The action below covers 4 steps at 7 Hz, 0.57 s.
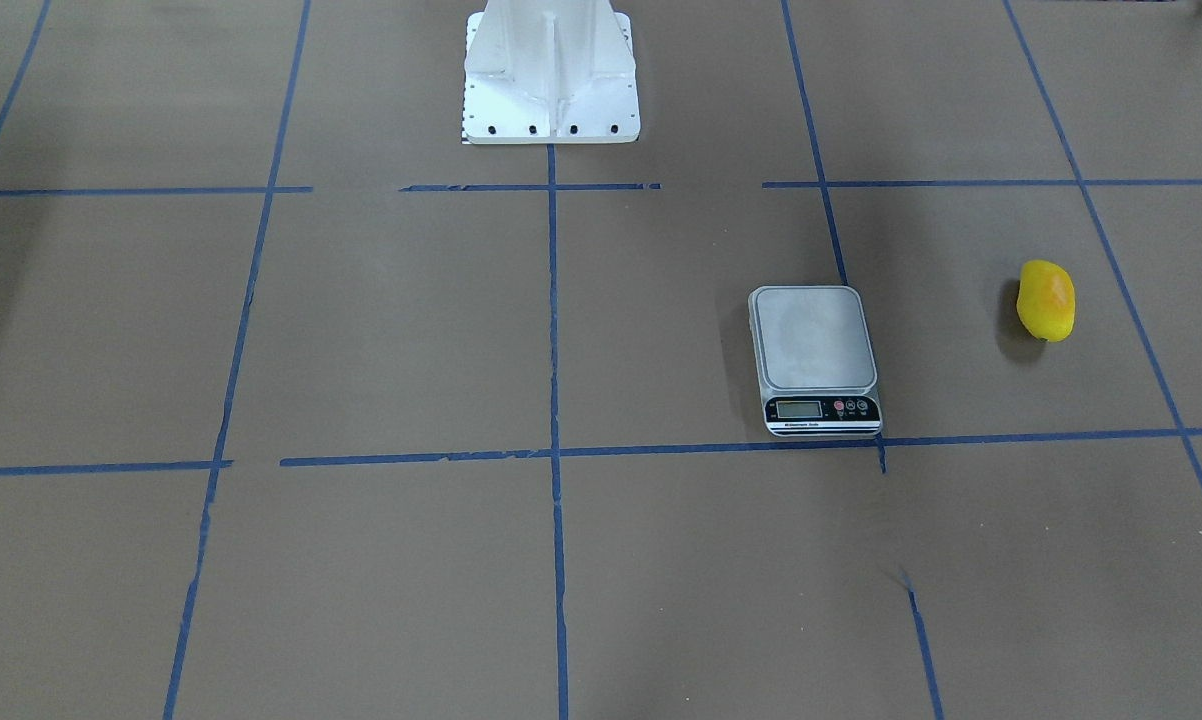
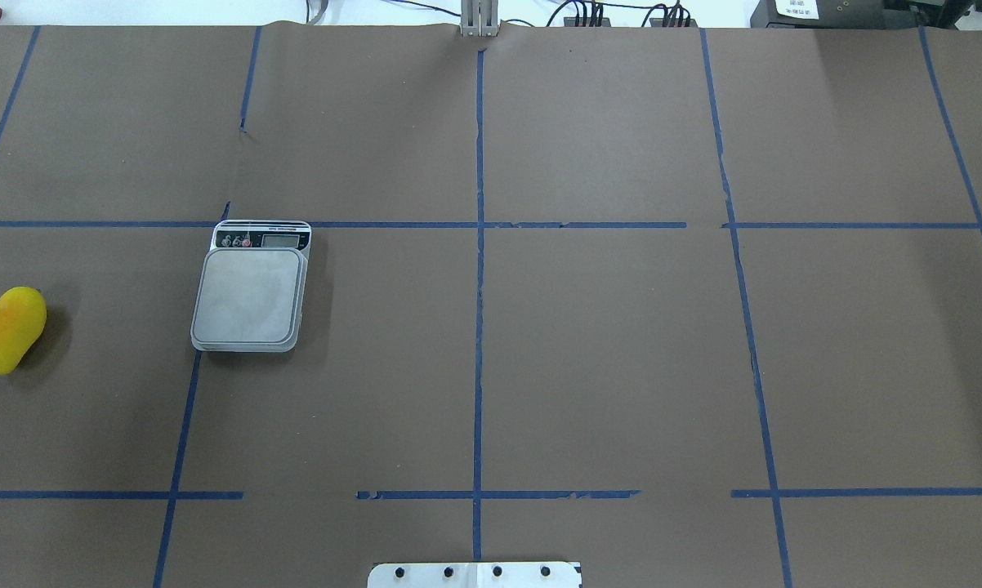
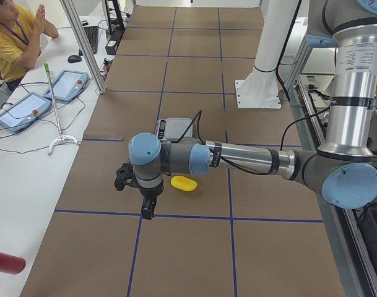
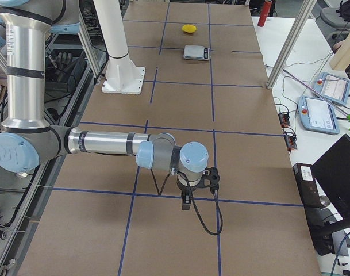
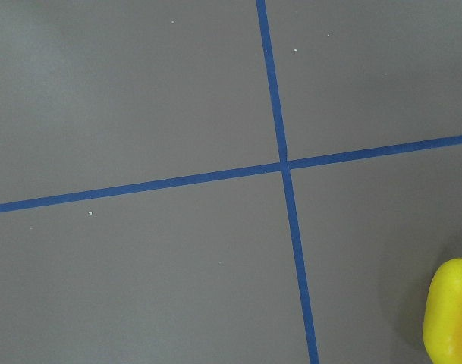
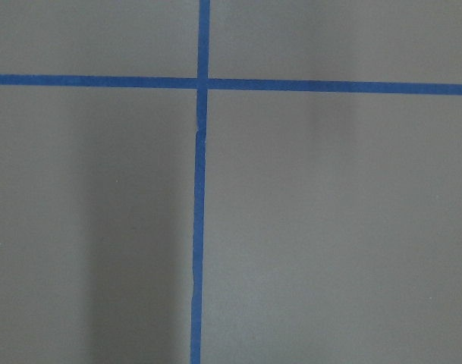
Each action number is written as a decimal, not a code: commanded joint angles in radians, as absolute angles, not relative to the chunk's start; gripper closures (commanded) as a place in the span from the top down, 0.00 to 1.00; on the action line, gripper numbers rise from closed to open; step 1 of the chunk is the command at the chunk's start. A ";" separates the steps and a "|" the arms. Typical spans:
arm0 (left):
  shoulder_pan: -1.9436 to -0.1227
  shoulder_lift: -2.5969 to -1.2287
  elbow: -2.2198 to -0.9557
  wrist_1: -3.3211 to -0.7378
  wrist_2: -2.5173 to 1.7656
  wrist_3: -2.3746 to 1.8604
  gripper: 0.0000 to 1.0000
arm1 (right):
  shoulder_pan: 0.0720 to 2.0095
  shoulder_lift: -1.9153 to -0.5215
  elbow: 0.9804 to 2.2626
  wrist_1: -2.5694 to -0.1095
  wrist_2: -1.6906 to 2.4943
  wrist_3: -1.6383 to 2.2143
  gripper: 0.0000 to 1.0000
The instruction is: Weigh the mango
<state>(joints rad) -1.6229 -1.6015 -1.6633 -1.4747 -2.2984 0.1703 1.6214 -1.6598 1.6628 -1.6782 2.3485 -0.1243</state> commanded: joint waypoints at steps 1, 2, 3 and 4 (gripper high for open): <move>-1.621 -1.601 -1.658 -1.474 -2.301 0.169 1.00 | 1.621 -1.660 1.663 -1.678 2.349 -0.124 1.00; -1.618 -1.600 -1.670 -1.470 -2.302 0.167 1.00 | 1.621 -1.660 1.663 -1.678 2.349 -0.124 1.00; -1.617 -1.601 -1.661 -1.474 -2.293 0.163 1.00 | 1.621 -1.660 1.663 -1.678 2.349 -0.124 1.00; -1.609 -1.598 -1.663 -1.483 -2.293 0.172 1.00 | 1.621 -1.660 1.663 -1.678 2.349 -0.124 1.00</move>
<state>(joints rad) -1.6157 -1.6003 -1.6636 -1.4754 -2.2960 0.1665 1.6214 -1.6597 1.6628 -1.6782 2.3485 -0.1242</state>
